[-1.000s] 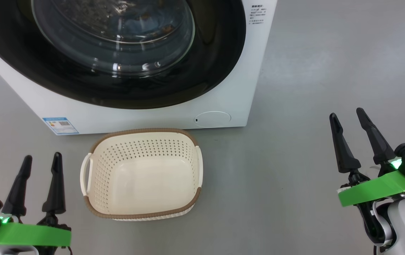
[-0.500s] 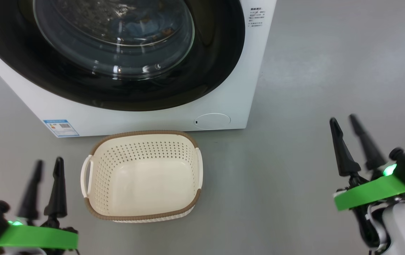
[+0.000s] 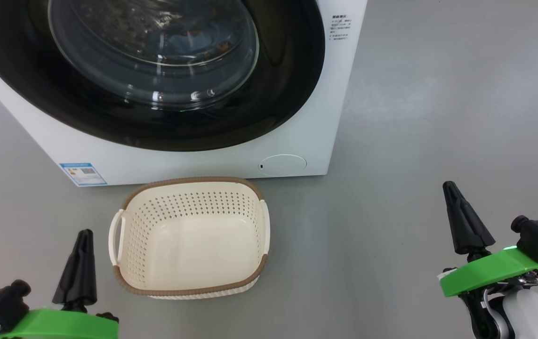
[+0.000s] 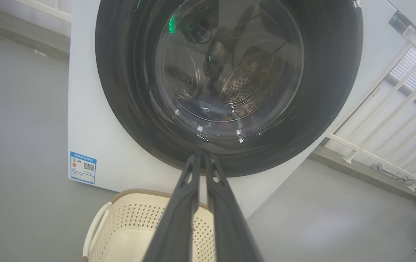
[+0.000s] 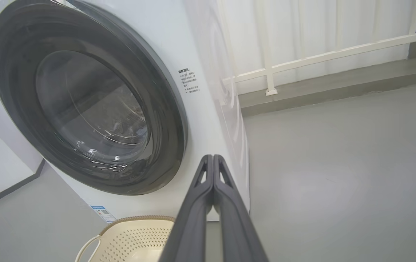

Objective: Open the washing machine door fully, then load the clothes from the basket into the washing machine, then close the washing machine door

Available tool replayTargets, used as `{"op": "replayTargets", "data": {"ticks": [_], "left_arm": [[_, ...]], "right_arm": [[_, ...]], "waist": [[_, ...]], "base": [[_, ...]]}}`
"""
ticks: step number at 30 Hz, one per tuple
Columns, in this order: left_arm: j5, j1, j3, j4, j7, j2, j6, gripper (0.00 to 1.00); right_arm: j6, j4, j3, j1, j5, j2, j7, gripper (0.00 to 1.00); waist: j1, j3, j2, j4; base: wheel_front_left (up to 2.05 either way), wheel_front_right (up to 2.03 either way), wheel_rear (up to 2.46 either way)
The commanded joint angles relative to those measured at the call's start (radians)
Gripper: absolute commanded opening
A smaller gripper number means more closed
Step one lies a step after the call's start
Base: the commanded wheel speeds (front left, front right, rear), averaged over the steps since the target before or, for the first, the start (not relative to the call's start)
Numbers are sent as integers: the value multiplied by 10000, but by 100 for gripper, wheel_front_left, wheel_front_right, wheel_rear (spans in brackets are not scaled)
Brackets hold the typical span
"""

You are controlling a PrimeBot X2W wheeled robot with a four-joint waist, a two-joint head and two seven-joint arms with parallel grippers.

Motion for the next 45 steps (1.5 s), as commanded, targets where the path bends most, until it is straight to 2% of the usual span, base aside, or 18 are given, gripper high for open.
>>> {"op": "replayTargets", "data": {"ticks": [1,45], "left_arm": [[-285,-154,209,-173,72,137,9,0],[-3601,-49,951,-142,1290,-561,3,0]], "right_arm": [[-4,-217,-89,-191,395,-86,82,0],[-19,-174,-772,146,4592,319,1213,0]], "waist": [[-3,-17,-1,2],[-4,-549,-1,41]], "base": [[0,0,0],[0,0,0]]}}
